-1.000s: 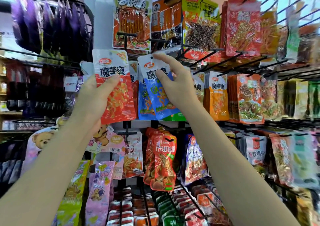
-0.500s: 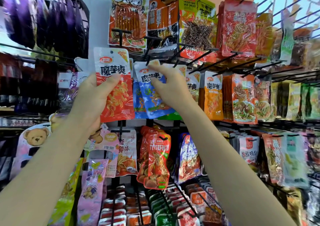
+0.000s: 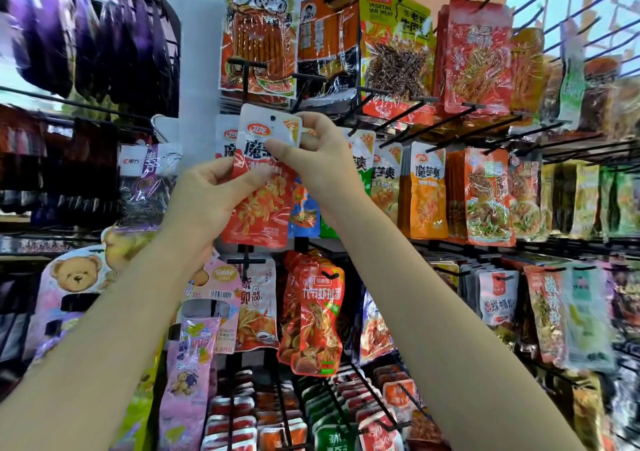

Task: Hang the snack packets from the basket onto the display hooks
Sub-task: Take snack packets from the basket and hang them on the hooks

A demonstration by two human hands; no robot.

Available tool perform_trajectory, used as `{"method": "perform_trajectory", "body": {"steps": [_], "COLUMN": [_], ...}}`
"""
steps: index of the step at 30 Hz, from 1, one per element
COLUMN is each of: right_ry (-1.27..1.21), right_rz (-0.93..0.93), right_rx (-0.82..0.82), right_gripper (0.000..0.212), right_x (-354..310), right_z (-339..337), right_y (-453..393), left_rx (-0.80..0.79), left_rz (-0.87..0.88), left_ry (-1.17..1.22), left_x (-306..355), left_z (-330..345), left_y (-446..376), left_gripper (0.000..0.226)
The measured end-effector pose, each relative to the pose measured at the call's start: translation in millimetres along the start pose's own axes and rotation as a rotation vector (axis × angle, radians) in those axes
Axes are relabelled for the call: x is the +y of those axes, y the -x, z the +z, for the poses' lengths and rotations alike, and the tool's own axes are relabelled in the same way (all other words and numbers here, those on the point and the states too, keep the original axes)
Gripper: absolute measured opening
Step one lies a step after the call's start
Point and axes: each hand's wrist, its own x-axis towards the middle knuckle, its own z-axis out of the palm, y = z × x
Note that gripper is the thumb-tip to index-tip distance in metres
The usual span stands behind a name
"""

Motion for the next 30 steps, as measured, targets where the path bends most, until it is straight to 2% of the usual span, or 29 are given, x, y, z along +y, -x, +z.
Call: {"method": "perform_trajectory", "body": {"steps": [5,11,17,25,30], "right_ry": [-0.064,-0.048,0.024,0.000,-0.032], "right_rz": [0.022,0.006,0.016,-0.010,-0.134], "right_rx": [0.072,0.140,0.144,0.123,0.133], "right_gripper": [0.021,0.020,0.026,0.013,0.012], "right_x": [-2.8,6.8,2.3,11.1,7.9], "right_z": [14.7,25.1,36.9,46.3,41.5], "right_y": [-12.8,-15.3,-26.8,-35.2,-35.8], "left_rx": [0.081,0.091,0.080,0.072,0.056], "left_rz": [0.012,0.048,0.052,0.026,0.073], "left_ry": [0.008,0.005,0.030,0.040,0.064], "left_x": [-1.9,-9.3,-13.5,-22.2,-20.3], "left_z": [-8.0,-11.4,-16.5,-25.3,-24.7], "left_y": [-7.1,-6.0,-10.9,-15.4,-14.1], "left_gripper": [0.005,0.025,0.025,0.015,0.016]}}
